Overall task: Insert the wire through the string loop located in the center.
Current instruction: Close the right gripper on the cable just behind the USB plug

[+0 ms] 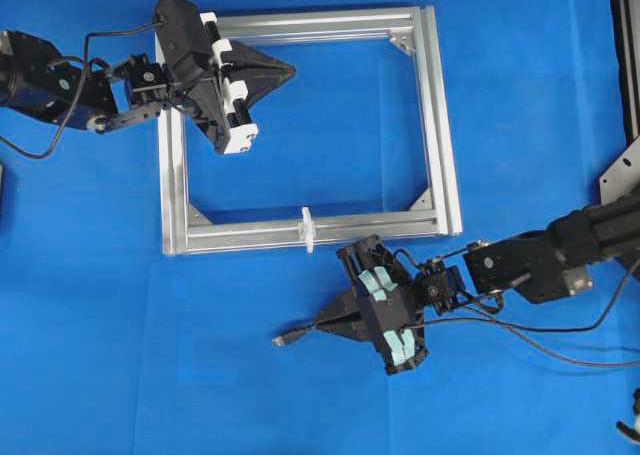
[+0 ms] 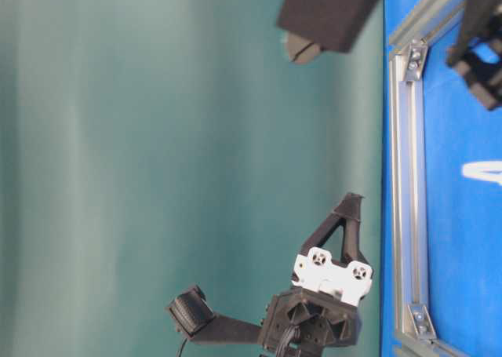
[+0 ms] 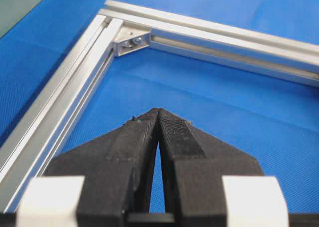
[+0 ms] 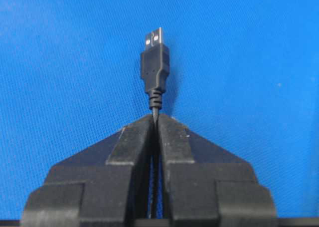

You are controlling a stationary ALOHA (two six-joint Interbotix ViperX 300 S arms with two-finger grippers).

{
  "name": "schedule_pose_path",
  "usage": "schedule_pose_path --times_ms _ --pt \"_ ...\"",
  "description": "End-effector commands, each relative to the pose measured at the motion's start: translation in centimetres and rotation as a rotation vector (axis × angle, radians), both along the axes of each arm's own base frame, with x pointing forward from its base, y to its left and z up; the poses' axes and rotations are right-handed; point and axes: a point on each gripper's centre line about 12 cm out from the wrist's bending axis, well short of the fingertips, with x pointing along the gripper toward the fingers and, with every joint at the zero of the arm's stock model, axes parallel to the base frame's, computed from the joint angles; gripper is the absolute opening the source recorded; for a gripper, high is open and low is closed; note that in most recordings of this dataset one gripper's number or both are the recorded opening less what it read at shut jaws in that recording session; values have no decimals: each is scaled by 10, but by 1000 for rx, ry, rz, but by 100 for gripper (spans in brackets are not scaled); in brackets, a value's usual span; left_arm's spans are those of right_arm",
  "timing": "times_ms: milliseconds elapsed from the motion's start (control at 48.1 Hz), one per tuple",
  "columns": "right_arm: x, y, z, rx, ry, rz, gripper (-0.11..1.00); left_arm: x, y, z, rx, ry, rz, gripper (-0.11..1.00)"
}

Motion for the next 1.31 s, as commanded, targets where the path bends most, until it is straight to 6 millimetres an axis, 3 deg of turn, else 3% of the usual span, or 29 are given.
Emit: schedule_pose_path --times_ms 0,333,1290 --pt "3 2 32 14 -55 2 -2 1 1 14 14 -39 0 0" --pt "-5 3 70 9 -61 6 -2 1 1 14 15 -39 -1 0" --pt "-6 4 70 8 -59 12 -2 1 1 13 14 -37 -1 0"
